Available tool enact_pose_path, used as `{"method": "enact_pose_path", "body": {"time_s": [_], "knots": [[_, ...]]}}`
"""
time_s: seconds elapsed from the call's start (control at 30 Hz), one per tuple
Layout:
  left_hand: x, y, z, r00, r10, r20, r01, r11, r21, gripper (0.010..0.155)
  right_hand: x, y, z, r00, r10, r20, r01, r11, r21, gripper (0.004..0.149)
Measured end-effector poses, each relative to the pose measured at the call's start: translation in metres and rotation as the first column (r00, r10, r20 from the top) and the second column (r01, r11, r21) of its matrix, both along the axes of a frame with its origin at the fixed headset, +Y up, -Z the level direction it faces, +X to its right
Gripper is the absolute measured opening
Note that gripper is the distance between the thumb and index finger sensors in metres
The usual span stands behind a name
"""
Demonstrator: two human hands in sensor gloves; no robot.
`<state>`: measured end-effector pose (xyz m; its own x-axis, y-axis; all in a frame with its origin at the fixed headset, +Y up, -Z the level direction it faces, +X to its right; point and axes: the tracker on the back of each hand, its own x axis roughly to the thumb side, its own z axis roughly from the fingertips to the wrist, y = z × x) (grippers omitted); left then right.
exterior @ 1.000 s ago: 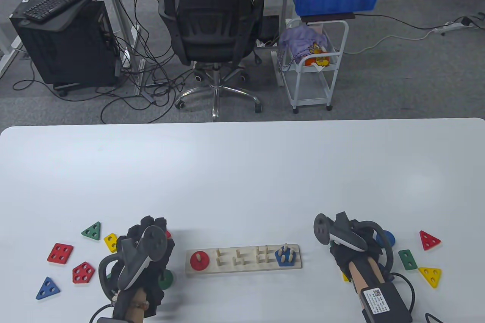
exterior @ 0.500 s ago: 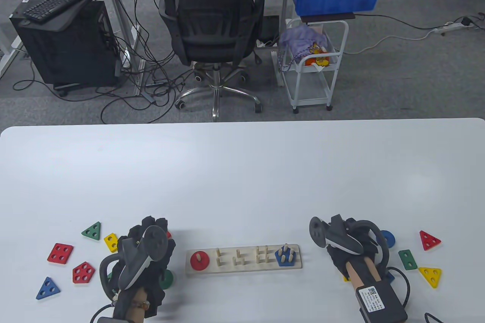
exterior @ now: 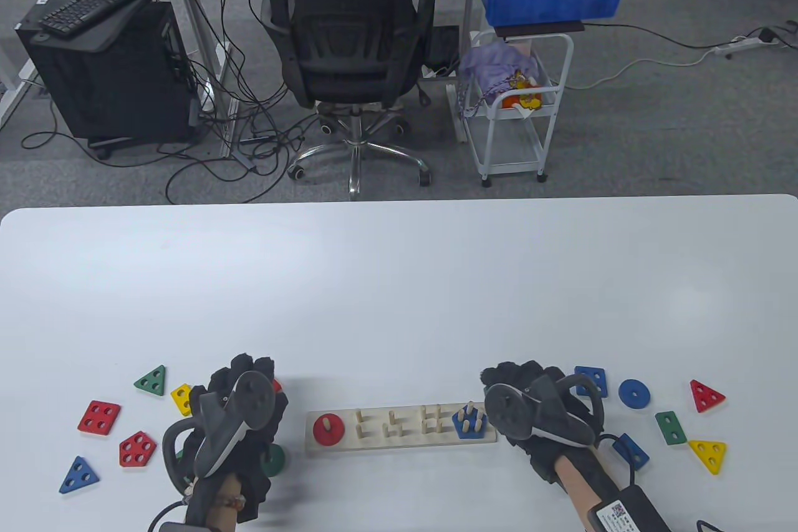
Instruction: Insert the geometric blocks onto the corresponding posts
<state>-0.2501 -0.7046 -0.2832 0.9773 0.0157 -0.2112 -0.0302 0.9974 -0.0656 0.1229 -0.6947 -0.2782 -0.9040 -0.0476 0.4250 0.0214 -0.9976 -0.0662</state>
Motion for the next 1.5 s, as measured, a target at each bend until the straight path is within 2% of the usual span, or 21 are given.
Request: {"method": "enact_pose_path", "body": {"time_s": [0.1,0.23,0.53,0.73,0.83,0.97,1.0,1.1,1.23,1.3,1.5], "knots": [[0.0,0.0,0.0,1.0,0.003,0.001,-0.003,1.0,0.001,0.067,-0.016,-0.002,0.008,0.997,0.043,-0.06,-0.042,0.999,0.028,0.063],[-0.001,0.0,-0.001,1.0,0.008,-0.002,-0.008,1.0,0.003,0.067,-0.021,-0.01,0.008,0.993,0.092,-0.075,-0.092,0.996,0.01,0.063],[-0.002,0.0,-0.001,1.0,0.009,-0.004,-0.009,1.0,0.001,0.067,-0.024,-0.014,0.007,0.991,0.109,-0.072,-0.108,0.994,0.02,0.061],[-0.003,0.001,-0.001,1.0,0.013,-0.008,-0.013,1.0,0.001,0.067,-0.017,-0.017,0.003,0.995,0.074,-0.064,-0.075,0.997,-0.022,0.065],[-0.004,0.001,-0.001,1.0,0.013,-0.009,-0.013,1.0,0.0,0.067,0.0,-0.01,-0.004,0.999,0.035,0.016,-0.035,0.999,-0.002,0.064],[-0.003,0.0,-0.001,1.0,0.014,-0.008,-0.014,1.0,0.0,0.067,0.036,-0.006,-0.019,0.983,-0.04,0.178,0.051,0.997,-0.06,0.064],[-0.003,0.0,-0.001,1.0,0.013,-0.007,-0.013,1.0,0.0,0.067,0.049,-0.008,-0.023,0.97,-0.048,0.24,0.071,0.993,-0.092,0.063],[-0.003,0.0,-0.001,1.0,0.015,-0.003,-0.015,1.0,-0.001,0.066,0.076,-0.013,-0.031,0.932,-0.048,0.359,0.089,0.991,-0.099,0.061],[-0.003,0.0,-0.001,1.0,0.015,-0.001,-0.015,1.0,0.001,0.066,0.106,-0.024,-0.041,0.858,0.019,0.514,0.07,0.986,-0.154,0.058],[-0.003,0.0,-0.001,1.0,0.013,0.0,-0.013,1.0,-0.001,0.066,0.115,-0.031,-0.043,0.831,0.087,0.55,0.037,0.977,-0.211,0.058],[-0.001,-0.001,-0.001,1.0,0.009,0.008,-0.009,1.0,-0.008,0.066,0.125,-0.047,-0.051,0.792,0.251,0.557,-0.056,0.937,-0.344,0.059]]}}
